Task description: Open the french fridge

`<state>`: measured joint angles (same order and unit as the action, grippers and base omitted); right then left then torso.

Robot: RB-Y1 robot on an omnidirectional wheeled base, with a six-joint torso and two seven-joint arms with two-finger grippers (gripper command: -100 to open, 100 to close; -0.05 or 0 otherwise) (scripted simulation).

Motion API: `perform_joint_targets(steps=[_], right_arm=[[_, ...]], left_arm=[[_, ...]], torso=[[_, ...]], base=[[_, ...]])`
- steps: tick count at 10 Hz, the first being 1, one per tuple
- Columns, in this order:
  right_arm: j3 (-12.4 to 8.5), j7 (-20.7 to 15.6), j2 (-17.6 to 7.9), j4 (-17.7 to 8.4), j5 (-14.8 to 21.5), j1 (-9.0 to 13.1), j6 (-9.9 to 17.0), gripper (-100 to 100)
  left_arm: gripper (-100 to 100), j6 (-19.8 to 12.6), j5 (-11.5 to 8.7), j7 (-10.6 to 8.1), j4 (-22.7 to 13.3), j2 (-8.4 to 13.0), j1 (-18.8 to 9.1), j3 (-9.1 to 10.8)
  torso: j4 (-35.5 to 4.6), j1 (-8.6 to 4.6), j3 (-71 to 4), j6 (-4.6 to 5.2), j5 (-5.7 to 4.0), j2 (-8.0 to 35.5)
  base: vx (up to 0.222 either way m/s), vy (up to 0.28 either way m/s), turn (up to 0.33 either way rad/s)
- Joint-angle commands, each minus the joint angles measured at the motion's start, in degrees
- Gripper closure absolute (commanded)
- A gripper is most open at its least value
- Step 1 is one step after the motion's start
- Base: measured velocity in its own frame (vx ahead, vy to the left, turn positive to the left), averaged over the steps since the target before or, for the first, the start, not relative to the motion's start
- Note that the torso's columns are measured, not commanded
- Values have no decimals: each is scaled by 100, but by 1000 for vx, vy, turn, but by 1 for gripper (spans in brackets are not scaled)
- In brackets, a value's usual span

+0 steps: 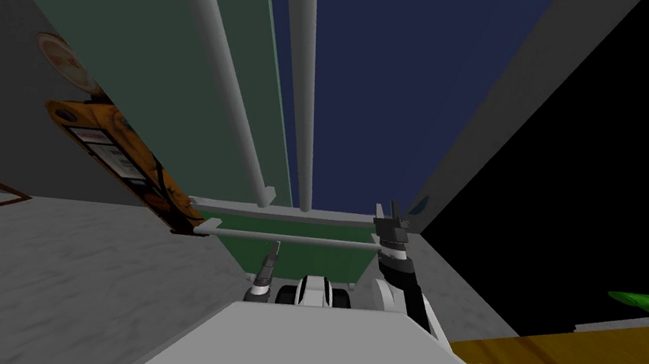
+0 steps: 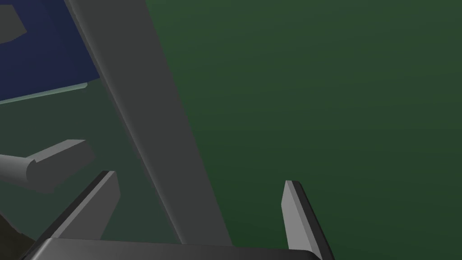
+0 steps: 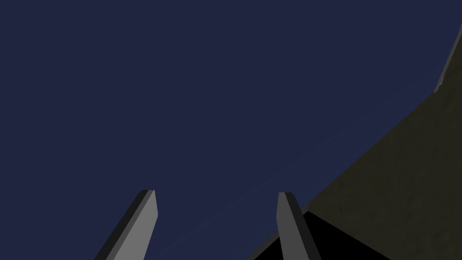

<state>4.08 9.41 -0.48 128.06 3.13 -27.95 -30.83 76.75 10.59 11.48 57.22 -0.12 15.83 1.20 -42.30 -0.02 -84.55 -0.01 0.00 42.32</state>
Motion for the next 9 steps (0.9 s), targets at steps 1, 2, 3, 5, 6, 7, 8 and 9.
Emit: perform_joint_targets(steps=[1, 2, 3, 5, 6, 7, 8, 9], right_arm=[[0, 0, 0, 0, 0, 0, 0, 0], [0, 0, 0, 0, 0, 0, 0, 0], [0, 0, 0, 0, 0, 0, 0, 0], [0, 0, 0, 0, 0, 0, 0, 0], [0, 0, 0, 0, 0, 0, 0, 0], [0, 0, 0, 0, 0, 0, 0, 0], [0, 0, 0, 0, 0, -1, 0, 0], [-1, 0, -1, 0, 0, -1, 0, 0]], left_arm=[[-100, -284, -1, -28, 190, -5, -87, -7], [-100, -441, -8, -48, 275, 5, -166, -4], [-100, -599, -16, -67, 359, 14, -245, 0], [100, -284, -1, -28, 190, -5, -87, -7], [100, -205, 3, -18, 148, -9, -48, -9], [100, -48, 11, 2, 64, -19, 31, -13], [100, 109, 19, 21, -20, -28, 109, -17], [100, 49, 3, -4, -3, -9, 31, -5]], torso=[[0, 2, 2, 0, 0, 1], [1, 2, 0, 1, 0, -2], [1, 1, -1, 1, 0, -3], [3, 4, -3, 0, 1, -6], [14, 12, -7, 0, 7, -22], [33, 26, -22, 0, 17, -52], [37, 27, -27, 2, 18, -58], [22, 21, -24, -2, 10, -41]], base=[[-21, -8, 6], [-25, -11, 11], [-30, -10, 11], [0, 0, -9], [25, 1, -12], [25, 10, -6], [35, 21, -21], [15, 10, -1]])
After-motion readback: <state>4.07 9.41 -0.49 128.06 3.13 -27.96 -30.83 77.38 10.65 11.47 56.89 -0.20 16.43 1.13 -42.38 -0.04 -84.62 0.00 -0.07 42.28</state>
